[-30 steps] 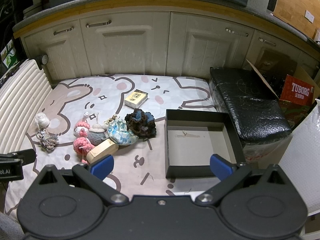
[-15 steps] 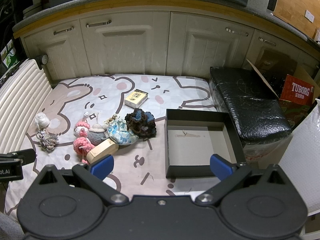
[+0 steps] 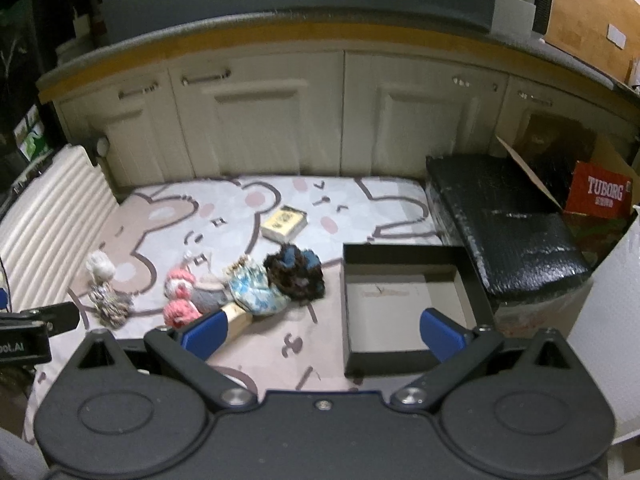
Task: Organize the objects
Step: 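Close the left tool on the braided rope while the right tool nears the block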
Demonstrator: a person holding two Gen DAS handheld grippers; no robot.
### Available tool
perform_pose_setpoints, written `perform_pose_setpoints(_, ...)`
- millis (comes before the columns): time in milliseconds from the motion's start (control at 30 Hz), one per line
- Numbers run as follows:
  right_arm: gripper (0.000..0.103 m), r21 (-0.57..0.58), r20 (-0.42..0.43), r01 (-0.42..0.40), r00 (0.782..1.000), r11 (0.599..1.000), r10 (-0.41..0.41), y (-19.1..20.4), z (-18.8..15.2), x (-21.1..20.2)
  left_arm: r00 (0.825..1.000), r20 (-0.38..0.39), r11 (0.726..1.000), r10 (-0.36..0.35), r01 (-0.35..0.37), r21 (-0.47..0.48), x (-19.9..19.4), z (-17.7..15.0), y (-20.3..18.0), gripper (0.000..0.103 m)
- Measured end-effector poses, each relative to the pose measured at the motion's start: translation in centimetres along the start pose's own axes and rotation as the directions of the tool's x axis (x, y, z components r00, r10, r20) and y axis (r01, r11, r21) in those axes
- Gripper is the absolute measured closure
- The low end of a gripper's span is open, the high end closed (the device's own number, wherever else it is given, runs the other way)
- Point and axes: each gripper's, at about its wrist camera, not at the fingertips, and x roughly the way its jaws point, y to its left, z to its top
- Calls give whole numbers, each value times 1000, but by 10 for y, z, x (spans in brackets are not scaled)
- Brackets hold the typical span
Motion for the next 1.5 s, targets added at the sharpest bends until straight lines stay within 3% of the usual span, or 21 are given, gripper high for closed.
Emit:
perform_pose_setpoints(133, 0, -23, 27, -32, 999, 999, 32, 5, 15, -7, 998, 49, 998, -44, 42, 35, -11, 12, 6, 0)
perform_pose_setpoints(433, 0, -77, 123, -96, 987, 992, 105, 30, 63, -6, 989, 144, 999, 33, -37, 27, -13, 41, 36, 0)
perform_pose_setpoints(500, 0, -99, 146, -106, 982, 989, 120, 37, 71, -2, 985, 159, 998, 60, -64, 23, -9, 46, 43, 0)
perform_pose_setpoints(533, 0, -105, 157, -109, 980, 988, 125, 40, 74, 1, 985, 171, 998, 11, -23, 66, -6, 48, 48, 0)
perform_pose_setpoints(667, 0, -114, 165, -128, 976, 985, 146, 50, 80, 25, 980, 194, 998, 35, -45, 49, 15, 57, 64, 0)
perform_pose_setpoints(767, 0, -64, 173, -197, 963, 978, 205, 51, 77, 50, 978, 205, 999, 37, -43, 23, 37, 59, 77, 0)
perform_pose_setpoints(967, 0, -81, 142, -246, 956, 966, 255, 58, 63, 104, 984, 172, 998, 54, -50, -25, 91, 53, 94, 0)
perform_pose_setpoints(1167, 0, -181, 119, -136, 980, 974, 159, 69, 40, 150, 994, 95, 996, 59, -53, -68, 155, 34, 104, 0)
perform_pose_setpoints(1300, 0, -296, 88, -72, 991, 952, 103, 76, 18, 179, 998, 14, 994, 61, -59, -97, 197, 19, 108, 0)
perform_pose_setpoints(1333, 0, -325, 81, -64, 992, 943, 95, 80, 14, 184, 1000, 1, 997, 30, -29, -70, 205, 16, 109, 0)
perform_pose_setpoints(1400, 0, -391, 59, -54, 995, 919, 84, 86, 4, 195, 999, -36, 996, 40, -43, -79, 224, 9, 109, 0)
perform_pose_setpoints(1433, 0, -407, 52, -52, 995, 912, 80, 89, 1, 199, 997, -44, 998, -60, 61, 17, 231, 6, 109, 0)
perform_pose_setpoints(1500, 0, -429, 39, -41, 997, 902, 63, 92, -6, 207, 996, -73, 998, -57, 57, 8, 245, 1, 108, 0)
